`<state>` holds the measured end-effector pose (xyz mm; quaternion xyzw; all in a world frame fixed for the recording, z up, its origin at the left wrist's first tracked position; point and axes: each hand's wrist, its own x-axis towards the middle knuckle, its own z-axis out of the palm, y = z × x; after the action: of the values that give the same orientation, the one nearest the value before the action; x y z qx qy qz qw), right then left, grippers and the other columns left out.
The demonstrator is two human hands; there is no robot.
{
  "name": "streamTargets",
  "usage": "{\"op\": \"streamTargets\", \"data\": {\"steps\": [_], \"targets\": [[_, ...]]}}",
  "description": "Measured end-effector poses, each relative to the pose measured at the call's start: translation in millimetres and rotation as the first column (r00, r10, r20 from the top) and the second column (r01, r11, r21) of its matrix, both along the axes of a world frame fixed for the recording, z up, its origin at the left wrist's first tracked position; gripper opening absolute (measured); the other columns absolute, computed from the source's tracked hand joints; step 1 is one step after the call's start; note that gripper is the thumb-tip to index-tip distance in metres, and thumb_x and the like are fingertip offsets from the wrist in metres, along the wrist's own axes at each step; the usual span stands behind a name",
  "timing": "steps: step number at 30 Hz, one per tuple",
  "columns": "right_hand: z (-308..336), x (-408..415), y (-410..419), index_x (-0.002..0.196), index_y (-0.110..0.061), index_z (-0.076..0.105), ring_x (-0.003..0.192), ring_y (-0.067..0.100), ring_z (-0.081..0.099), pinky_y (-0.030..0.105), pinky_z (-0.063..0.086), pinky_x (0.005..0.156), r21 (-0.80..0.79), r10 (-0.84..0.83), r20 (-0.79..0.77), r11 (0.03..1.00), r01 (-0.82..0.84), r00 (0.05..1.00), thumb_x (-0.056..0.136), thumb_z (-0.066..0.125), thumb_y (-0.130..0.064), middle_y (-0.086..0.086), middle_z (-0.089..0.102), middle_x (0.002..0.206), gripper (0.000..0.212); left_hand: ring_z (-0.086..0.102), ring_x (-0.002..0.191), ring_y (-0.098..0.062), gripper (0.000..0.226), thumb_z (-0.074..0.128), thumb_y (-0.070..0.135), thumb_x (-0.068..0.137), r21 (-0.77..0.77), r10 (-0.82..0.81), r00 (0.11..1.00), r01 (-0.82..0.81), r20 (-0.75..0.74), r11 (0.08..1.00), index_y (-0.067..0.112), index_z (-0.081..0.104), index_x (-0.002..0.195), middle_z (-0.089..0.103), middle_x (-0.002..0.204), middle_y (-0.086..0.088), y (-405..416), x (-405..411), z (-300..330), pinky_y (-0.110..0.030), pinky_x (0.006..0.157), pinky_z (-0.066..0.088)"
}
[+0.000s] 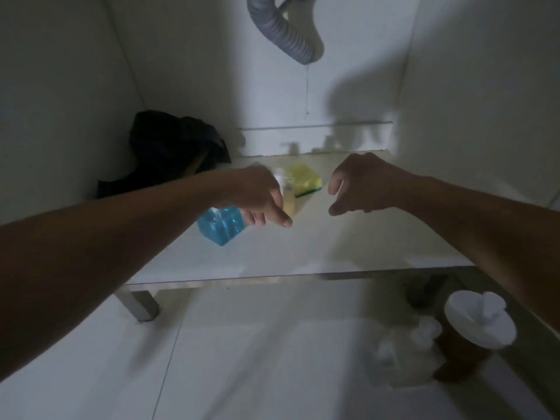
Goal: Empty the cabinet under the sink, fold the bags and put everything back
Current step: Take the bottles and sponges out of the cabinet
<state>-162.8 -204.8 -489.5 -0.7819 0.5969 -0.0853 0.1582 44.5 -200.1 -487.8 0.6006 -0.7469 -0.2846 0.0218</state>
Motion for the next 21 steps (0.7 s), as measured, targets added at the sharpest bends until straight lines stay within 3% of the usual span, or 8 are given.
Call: {"op": "streamTargets", "data": {"steps": [3, 6, 9, 12, 15, 19, 21], "targets": [[-8.6, 21.9, -22.5, 0.095, 0.001, 0.071, 0.074, 0.032, 0.073, 0.038, 0.063, 0.062, 0.066, 0.012, 0.04, 0.998, -0.014, 0.999, 0.073, 0.081, -0.021, 0.018, 0.074, 0.08, 0.033, 0.068, 0.085, -0.027, 0.048, 0.083, 0.038, 0.068, -0.193, 0.127, 0.985, -0.103, 0.119, 0.976, 0.003, 0.067, 0.095, 0.071, 0.093, -0.014, -8.8, 32.5, 8.2, -0.025, 0.068, 0.053], [-33.1, 38.7, -44.4, 0.084, -0.001, 0.067, 0.076, 0.035, 0.073, 0.039, 0.062, 0.059, 0.097, -0.029, 0.11, 0.995, 0.019, 0.994, 0.07, 0.084, -0.021, 0.018, 0.071, 0.084, 0.029, 0.055, 0.068, -0.024, 0.048, 0.089, 0.036, 0.056, -0.269, 0.292, 0.955, -0.297, -0.06, 0.916, 0.003, 0.061, 0.075, 0.06, 0.075, -0.014, -15.4, 66.4, 4.7, -0.033, 0.063, 0.044], [-58.9, 55.0, -60.6, 0.107, -0.002, 0.061, 0.079, 0.031, 0.071, 0.041, 0.062, 0.062, 0.108, -0.09, 0.146, 0.991, 0.074, 0.985, 0.07, 0.084, -0.026, 0.016, 0.062, 0.108, 0.05, 0.037, 0.05, -0.019, 0.058, 0.091, 0.039, 0.051, -0.272, 0.418, 0.886, -0.461, -0.203, 0.845, 0.014, 0.039, 0.053, 0.039, 0.051, -0.005, -18.7, 93.2, -6.1, -0.03, 0.053, 0.037], [-74.2, 65.2, -73.5, 0.132, -0.004, 0.048, 0.096, 0.029, 0.064, 0.047, 0.061, 0.07, 0.107, -0.109, 0.247, 0.991, 0.085, 0.963, 0.072, 0.083, -0.02, 0.012, 0.053, 0.123, 0.072, 0.047, 0.06, -0.019, 0.062, 0.089, 0.051, 0.046, -0.151, 0.499, 0.859, -0.511, -0.111, 0.846, 0.007, 0.05, 0.067, 0.048, 0.067, -0.008, -16.2, 108.3, -29.0, -0.028, 0.055, 0.042], [-83.8, 71.5, -85.0, 0.137, -0.012, 0.045, 0.104, 0.032, 0.061, 0.049, 0.06, 0.075, 0.141, -0.11, 0.383, 0.988, 0.059, 0.917, 0.071, 0.082, -0.011, 0.01, 0.053, 0.126, 0.076, 0.056, 0.077, -0.015, 0.09, 0.088, 0.059, 0.039, -0.047, 0.479, 0.872, -0.485, -0.098, 0.873, 0.007, 0.055, 0.104, 0.057, 0.096, -0.004, -15.2, 111.1, -62.2, -0.025, 0.058, 0.047], [-94.6, 76.6, -97.1, 0.136, -0.009, 0.048, 0.112, 0.029, 0.057, 0.031, 0.05, 0.072, 0.079, -0.121, 0.391, 0.992, 0.097, 0.913, 0.066, 0.085, -0.014, 0.011, 0.055, 0.129, 0.079, 0.055, 0.085, -0.01, 0.073, 0.09, 0.035, 0.057, -0.052, 0.498, 0.832, -0.524, -0.244, 0.85, 0.011, 0.054, 0.116, 0.059, 0.103, 0.001, -13.6, 103.6, -89.6, -0.019, 0.06, 0.042], [-94.3, 75.1, -95.8, 0.132, -0.01, 0.052, 0.109, 0.028, 0.058, 0.032, 0.054, 0.075, 0.064, -0.131, 0.392, 0.991, 0.115, 0.911, 0.061, 0.088, -0.017, 0.01, 0.057, 0.125, 0.08, 0.055, 0.083, -0.01, 0.072, 0.09, 0.03, 0.059, -0.081, 0.517, 0.797, -0.564, -0.312, 0.822, 0.01, 0.055, 0.119, 0.059, 0.103, 0.0, -14.5, 102.3, -96.7, -0.018, 0.056, 0.039]]}}
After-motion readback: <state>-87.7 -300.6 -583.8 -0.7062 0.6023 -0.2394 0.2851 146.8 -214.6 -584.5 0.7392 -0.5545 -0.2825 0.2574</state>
